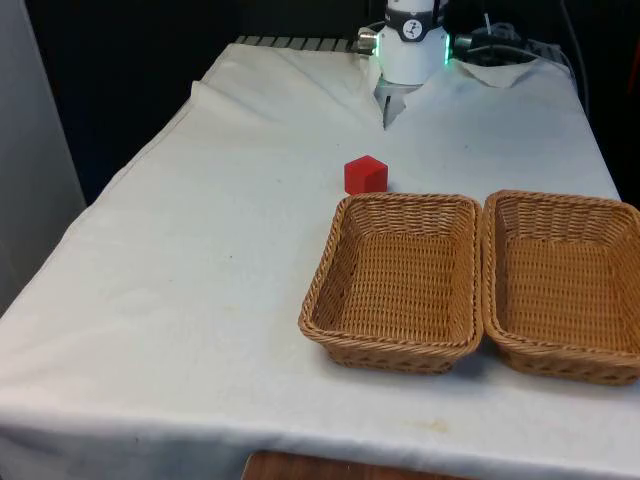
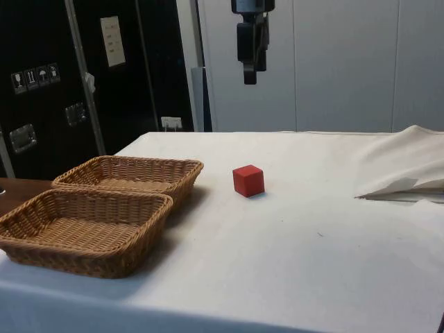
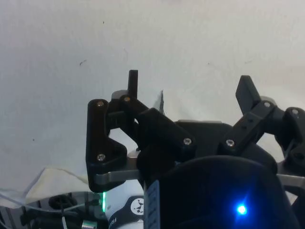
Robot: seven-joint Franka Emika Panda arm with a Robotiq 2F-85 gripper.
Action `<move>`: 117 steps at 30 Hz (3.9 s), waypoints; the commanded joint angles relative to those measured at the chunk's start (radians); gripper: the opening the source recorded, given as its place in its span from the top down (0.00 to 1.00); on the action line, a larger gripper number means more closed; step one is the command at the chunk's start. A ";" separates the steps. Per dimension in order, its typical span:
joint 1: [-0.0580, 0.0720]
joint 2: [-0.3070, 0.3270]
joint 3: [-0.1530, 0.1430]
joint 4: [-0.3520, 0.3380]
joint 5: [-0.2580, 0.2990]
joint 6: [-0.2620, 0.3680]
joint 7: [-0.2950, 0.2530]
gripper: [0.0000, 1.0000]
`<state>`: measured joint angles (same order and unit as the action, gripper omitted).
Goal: Pick up the red cube and place it into the right basket.
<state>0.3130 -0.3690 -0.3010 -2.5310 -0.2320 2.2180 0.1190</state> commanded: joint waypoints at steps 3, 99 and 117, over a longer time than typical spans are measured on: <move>0.007 0.026 -0.001 0.018 0.008 0.006 -0.010 0.00; 0.008 0.458 -0.001 0.051 0.232 0.342 -0.757 0.00; -0.003 0.503 -0.049 0.045 0.212 0.394 -0.828 0.00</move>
<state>0.3140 0.1280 -0.3520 -2.4820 -0.0260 2.5900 -0.7010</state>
